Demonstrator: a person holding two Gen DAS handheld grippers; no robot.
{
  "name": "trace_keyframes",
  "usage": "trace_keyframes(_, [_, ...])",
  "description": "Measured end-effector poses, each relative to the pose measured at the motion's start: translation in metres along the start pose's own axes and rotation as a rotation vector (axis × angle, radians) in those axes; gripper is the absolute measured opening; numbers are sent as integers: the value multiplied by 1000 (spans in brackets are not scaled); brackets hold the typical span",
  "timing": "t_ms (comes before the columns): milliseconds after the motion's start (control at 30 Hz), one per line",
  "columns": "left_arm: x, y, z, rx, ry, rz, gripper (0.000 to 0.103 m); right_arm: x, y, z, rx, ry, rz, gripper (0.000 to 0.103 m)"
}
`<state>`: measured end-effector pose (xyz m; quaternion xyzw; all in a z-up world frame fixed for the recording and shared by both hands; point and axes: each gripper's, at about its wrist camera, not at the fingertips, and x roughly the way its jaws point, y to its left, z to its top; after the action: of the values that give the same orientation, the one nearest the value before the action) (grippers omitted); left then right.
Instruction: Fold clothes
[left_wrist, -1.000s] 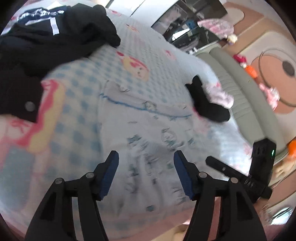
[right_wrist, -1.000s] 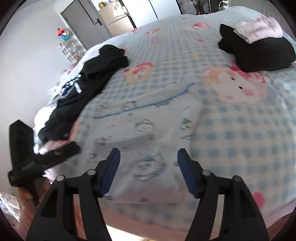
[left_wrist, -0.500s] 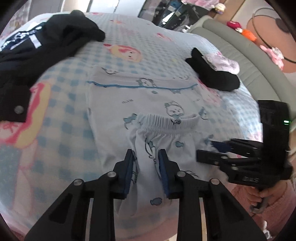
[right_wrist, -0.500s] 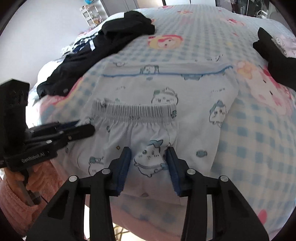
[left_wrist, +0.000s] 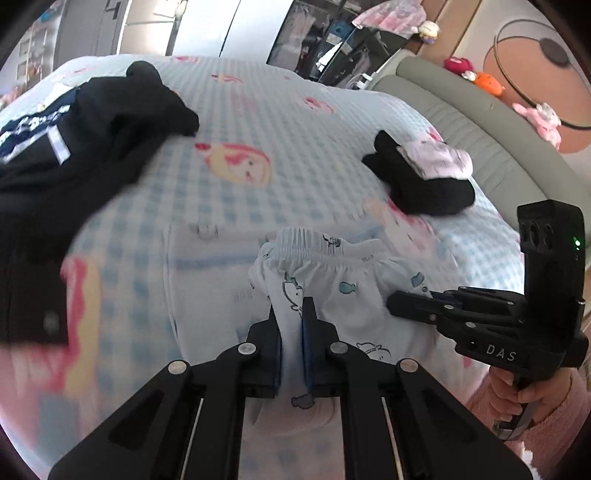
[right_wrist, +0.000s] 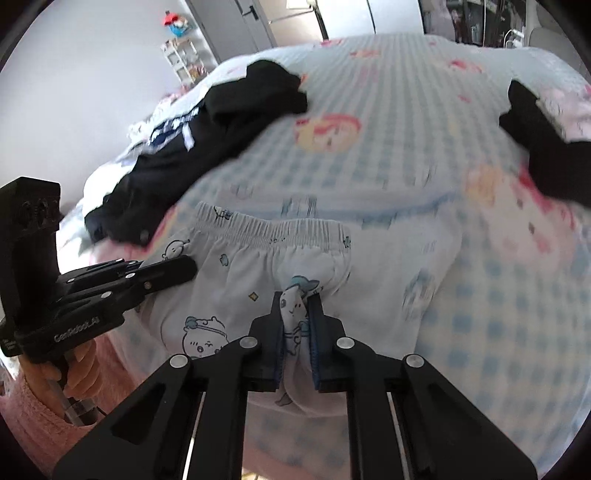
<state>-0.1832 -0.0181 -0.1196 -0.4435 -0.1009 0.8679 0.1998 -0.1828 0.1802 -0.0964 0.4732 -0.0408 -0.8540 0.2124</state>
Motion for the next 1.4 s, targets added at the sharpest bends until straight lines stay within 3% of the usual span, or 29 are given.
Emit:
trace_keyframes(167, [32,19,23,-29,19,36,9,30,-9,31,6,4,-23,10])
trace_keyframes(367, [70,35,38,-26,51,67,14,63,-19,42,13,-2,-61,11])
trace_keyframes(467, [87,43,39,-46,118,68,17,92,-34,40,41,55,-85,18])
trace_keyframes(533, [76,44,39,-61,98,68,22,100,-42,39,61,87,-75,21])
trace_keyframes(633, [30,48,32,-117,-30,115,54,63,-46,42,122,10,-50,36])
trace_keyframes(667, [17,53,26,-161,-57,122,57,49,-48,40,147,-33,-57,46])
trace_keyframes(700, [3,61,13,-238,-82,101,57,33,-53,31,202,-83,-78,66])
trace_keyframes(733, [-11,68,0,-310,-104,79,57,15,-58,18,274,-137,-108,74])
trace_keyframes(767, [-16,73,-13,-346,-106,50,57,5,-62,5,314,-155,-113,77])
trace_keyframes(833, [-16,74,-35,-362,-60,64,57,-2,-64,-19,347,-140,-106,77])
trace_keyframes(900, [-12,71,-48,-361,-19,73,57,2,-62,-43,326,-77,-159,76])
trace_keyframes(1033, [-3,64,-57,-357,14,33,57,11,-63,-57,322,-22,-155,76])
trace_keyframes(1067, [-1,62,-55,-349,14,19,56,12,-62,-55,327,-23,-145,72])
trace_keyframes(1133, [7,62,-50,-363,21,-20,53,13,-60,-48,328,-24,-130,53])
trace_keyframes(1167, [10,64,-50,-380,23,-29,46,16,-57,-43,319,-10,-134,39])
trace_keyframes(1200, [13,67,-49,-397,25,-38,42,22,-52,-40,296,15,-132,37])
trace_keyframes(1300, [17,71,-51,-432,27,-61,41,44,-44,-40,208,103,-162,39])
trace_keyframes(1367, [18,69,-50,-415,26,-63,28,49,-48,-42,230,114,-135,43])
trace_keyframes(1400, [20,66,-49,-400,31,-58,17,51,-52,-42,256,107,-109,44])
